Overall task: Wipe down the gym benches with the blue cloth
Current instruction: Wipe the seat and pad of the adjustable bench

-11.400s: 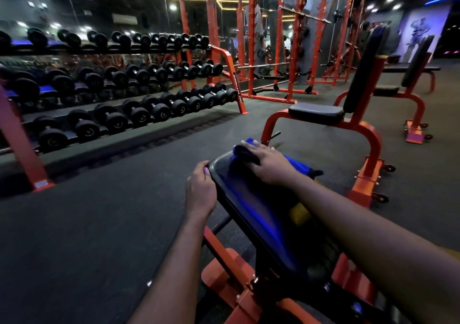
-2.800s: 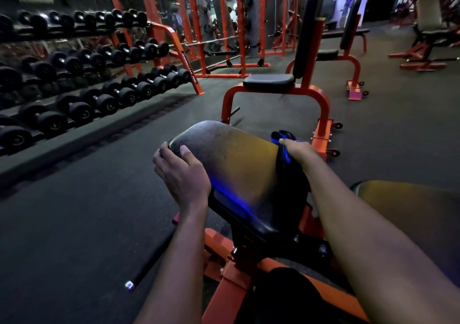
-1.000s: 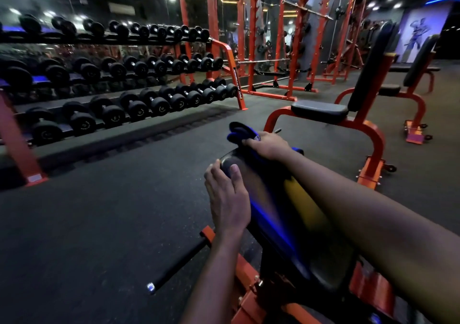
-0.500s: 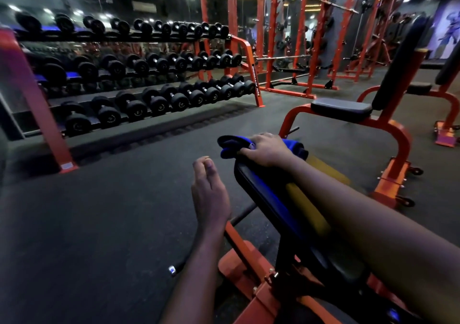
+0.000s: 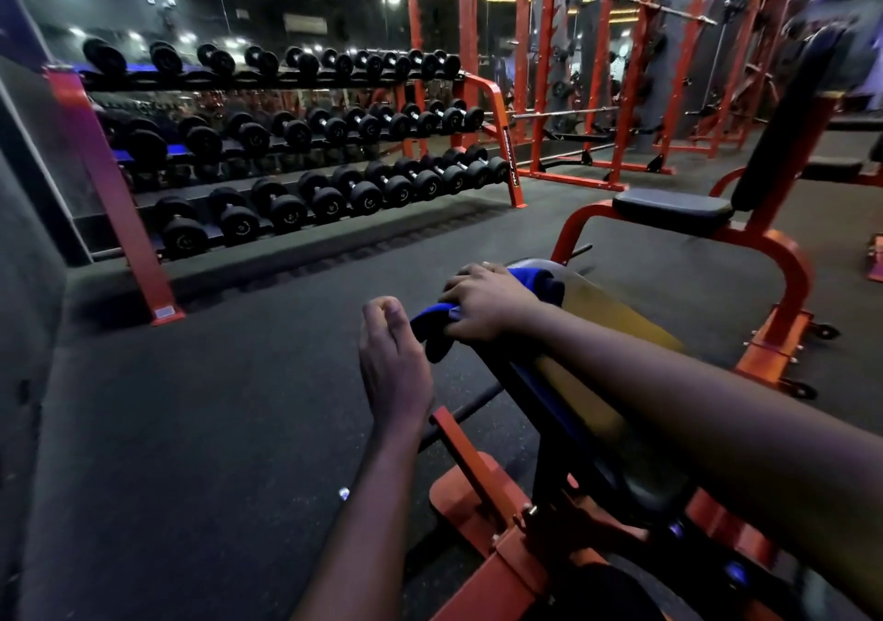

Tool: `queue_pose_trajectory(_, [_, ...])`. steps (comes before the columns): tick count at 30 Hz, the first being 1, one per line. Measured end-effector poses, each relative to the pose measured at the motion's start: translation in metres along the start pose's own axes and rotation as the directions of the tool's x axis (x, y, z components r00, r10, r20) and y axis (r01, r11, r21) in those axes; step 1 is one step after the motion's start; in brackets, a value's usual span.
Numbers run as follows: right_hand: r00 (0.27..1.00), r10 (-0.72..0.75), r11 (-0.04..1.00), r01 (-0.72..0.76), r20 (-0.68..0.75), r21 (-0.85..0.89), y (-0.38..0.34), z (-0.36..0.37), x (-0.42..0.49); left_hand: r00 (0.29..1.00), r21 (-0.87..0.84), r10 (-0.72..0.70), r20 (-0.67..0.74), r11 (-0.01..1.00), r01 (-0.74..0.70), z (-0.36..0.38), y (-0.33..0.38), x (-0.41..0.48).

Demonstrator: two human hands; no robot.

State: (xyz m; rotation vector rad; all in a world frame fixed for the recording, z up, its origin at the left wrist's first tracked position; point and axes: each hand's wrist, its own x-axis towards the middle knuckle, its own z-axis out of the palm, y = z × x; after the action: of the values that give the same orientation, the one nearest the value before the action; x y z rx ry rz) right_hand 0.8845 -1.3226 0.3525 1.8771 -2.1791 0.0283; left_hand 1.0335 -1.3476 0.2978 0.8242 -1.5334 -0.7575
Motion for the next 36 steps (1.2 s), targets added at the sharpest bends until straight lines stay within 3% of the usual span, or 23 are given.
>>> queue_pose_trajectory(3, [0.971, 0.226, 0.962, -0.236, 0.081, 0.140, 0.002, -0.015, 0.013, 1.000, 0.003, 0.012, -0.007, 1.000, -0.012, -0.009, -0.003, -0.002])
queue_pose_trajectory(5, [0.940, 0.325, 0.930, -0.337, 0.100, 0.145, -0.004, -0.019, 0.021, 1.000, 0.018, 0.015, -0.017, 1.000, -0.015, -0.017, -0.006, -0.002])
queue_pose_trajectory(7, [0.949, 0.301, 0.946, -0.309, 0.092, 0.100, -0.011, -0.012, 0.017, 1.000, 0.036, 0.013, -0.017, 0.999, -0.012, -0.022, -0.007, -0.003])
queue_pose_trajectory(12, [0.998, 0.058, 0.993, -0.056, 0.023, -0.103, -0.038, 0.006, -0.043, 0.999, 0.023, -0.032, 0.021, 0.999, 0.031, -0.019, -0.004, -0.004])
queue_pose_trajectory(16, [0.996, 0.071, 0.963, -0.054, 0.055, -0.265, -0.058, 0.026, -0.093, 0.999, 0.013, -0.018, 0.049, 1.000, 0.017, -0.017, 0.001, -0.007])
queue_pose_trajectory(26, [0.988, 0.150, 0.978, -0.145, 0.021, -0.152, -0.058, 0.013, -0.051, 0.998, 0.035, -0.013, 0.066, 0.999, 0.011, -0.020, -0.002, -0.016])
queue_pose_trajectory(30, [0.968, 0.240, 0.970, -0.243, -0.068, -0.027, -0.065, 0.021, -0.104, 0.995, 0.037, -0.036, 0.094, 0.999, 0.033, -0.014, 0.002, -0.020])
queue_pose_trajectory(36, [0.930, 0.344, 0.939, -0.344, -0.131, 0.022, -0.069, 0.036, -0.172, 0.985, -0.013, -0.005, 0.174, 1.000, 0.007, -0.001, 0.010, -0.016])
